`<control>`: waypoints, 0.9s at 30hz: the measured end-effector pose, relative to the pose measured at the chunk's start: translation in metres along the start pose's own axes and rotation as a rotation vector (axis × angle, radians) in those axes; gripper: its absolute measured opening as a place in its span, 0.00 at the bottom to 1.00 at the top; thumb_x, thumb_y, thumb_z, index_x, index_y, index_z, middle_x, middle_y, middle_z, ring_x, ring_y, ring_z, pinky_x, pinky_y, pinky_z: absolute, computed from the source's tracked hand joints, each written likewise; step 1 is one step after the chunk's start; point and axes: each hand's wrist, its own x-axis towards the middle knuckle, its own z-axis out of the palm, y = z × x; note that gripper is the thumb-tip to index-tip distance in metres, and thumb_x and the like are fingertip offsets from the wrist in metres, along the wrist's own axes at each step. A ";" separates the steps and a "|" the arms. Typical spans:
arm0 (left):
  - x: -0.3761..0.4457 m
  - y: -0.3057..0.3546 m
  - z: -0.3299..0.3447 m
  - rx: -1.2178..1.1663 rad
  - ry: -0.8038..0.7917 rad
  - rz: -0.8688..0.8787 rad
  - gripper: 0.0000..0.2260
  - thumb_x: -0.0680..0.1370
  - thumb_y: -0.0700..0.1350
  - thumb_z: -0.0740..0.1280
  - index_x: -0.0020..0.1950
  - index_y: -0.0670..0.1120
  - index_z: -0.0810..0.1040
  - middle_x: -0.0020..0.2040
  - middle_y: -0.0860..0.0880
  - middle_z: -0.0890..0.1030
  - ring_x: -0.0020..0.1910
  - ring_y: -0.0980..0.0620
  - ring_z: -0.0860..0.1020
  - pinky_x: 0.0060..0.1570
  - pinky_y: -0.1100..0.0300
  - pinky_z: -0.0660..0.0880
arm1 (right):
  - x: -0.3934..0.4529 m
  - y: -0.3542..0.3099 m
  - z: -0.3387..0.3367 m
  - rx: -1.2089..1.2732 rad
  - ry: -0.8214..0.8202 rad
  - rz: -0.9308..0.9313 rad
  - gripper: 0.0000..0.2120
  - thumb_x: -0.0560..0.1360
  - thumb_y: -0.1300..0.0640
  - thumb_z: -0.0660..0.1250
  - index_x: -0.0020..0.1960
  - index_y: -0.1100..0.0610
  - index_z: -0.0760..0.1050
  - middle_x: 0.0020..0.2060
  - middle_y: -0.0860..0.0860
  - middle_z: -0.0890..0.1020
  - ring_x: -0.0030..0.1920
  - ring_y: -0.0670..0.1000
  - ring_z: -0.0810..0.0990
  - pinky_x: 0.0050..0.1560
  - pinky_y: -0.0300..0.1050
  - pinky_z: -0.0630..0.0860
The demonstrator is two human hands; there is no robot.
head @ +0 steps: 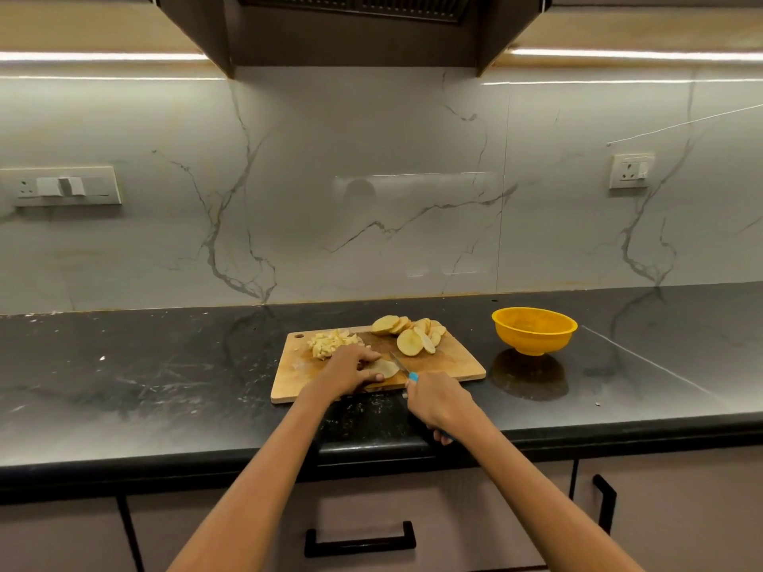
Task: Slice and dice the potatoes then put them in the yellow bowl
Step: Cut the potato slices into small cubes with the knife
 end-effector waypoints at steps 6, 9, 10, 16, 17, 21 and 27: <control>-0.007 0.001 0.008 0.005 0.068 0.043 0.16 0.76 0.44 0.67 0.62 0.39 0.77 0.60 0.44 0.78 0.61 0.48 0.73 0.64 0.56 0.66 | -0.001 -0.005 0.004 -0.028 0.017 -0.019 0.21 0.83 0.50 0.51 0.38 0.62 0.67 0.28 0.56 0.76 0.25 0.51 0.75 0.26 0.39 0.73; -0.006 0.000 0.009 -0.033 0.057 0.065 0.12 0.77 0.47 0.66 0.56 0.41 0.79 0.53 0.47 0.78 0.55 0.52 0.73 0.64 0.53 0.68 | -0.002 -0.006 0.003 -0.032 0.010 -0.012 0.21 0.83 0.49 0.51 0.39 0.62 0.68 0.29 0.57 0.77 0.25 0.51 0.76 0.27 0.40 0.73; -0.006 0.000 0.010 -0.035 0.063 0.064 0.13 0.77 0.48 0.66 0.56 0.41 0.79 0.56 0.46 0.79 0.56 0.51 0.74 0.63 0.55 0.68 | -0.001 -0.006 0.003 -0.037 0.003 -0.011 0.20 0.83 0.50 0.51 0.41 0.63 0.69 0.29 0.57 0.77 0.25 0.51 0.76 0.25 0.40 0.73; -0.009 -0.002 0.016 -0.019 0.121 0.058 0.18 0.77 0.48 0.67 0.64 0.40 0.75 0.66 0.46 0.75 0.65 0.50 0.72 0.66 0.57 0.64 | 0.005 -0.005 0.005 -0.024 -0.030 0.006 0.21 0.82 0.49 0.51 0.50 0.65 0.72 0.32 0.58 0.79 0.25 0.51 0.77 0.21 0.39 0.71; -0.009 -0.002 0.016 -0.013 0.118 0.056 0.19 0.77 0.48 0.66 0.64 0.40 0.75 0.66 0.46 0.74 0.65 0.50 0.71 0.67 0.56 0.64 | 0.005 -0.005 0.005 -0.030 -0.038 0.011 0.21 0.82 0.49 0.51 0.50 0.66 0.72 0.32 0.58 0.79 0.25 0.51 0.77 0.22 0.40 0.71; -0.009 0.000 0.017 0.002 0.129 0.061 0.18 0.77 0.47 0.67 0.64 0.39 0.75 0.66 0.44 0.74 0.66 0.49 0.71 0.68 0.54 0.64 | 0.009 -0.017 0.002 -0.074 -0.103 0.029 0.17 0.82 0.55 0.51 0.45 0.67 0.71 0.32 0.59 0.77 0.30 0.54 0.77 0.29 0.43 0.75; -0.013 0.004 0.016 -0.041 0.138 0.046 0.18 0.77 0.46 0.67 0.63 0.37 0.75 0.65 0.42 0.75 0.65 0.48 0.72 0.65 0.59 0.64 | -0.005 -0.024 0.000 -0.128 -0.117 0.005 0.14 0.82 0.56 0.52 0.46 0.66 0.69 0.39 0.60 0.77 0.44 0.58 0.81 0.45 0.48 0.78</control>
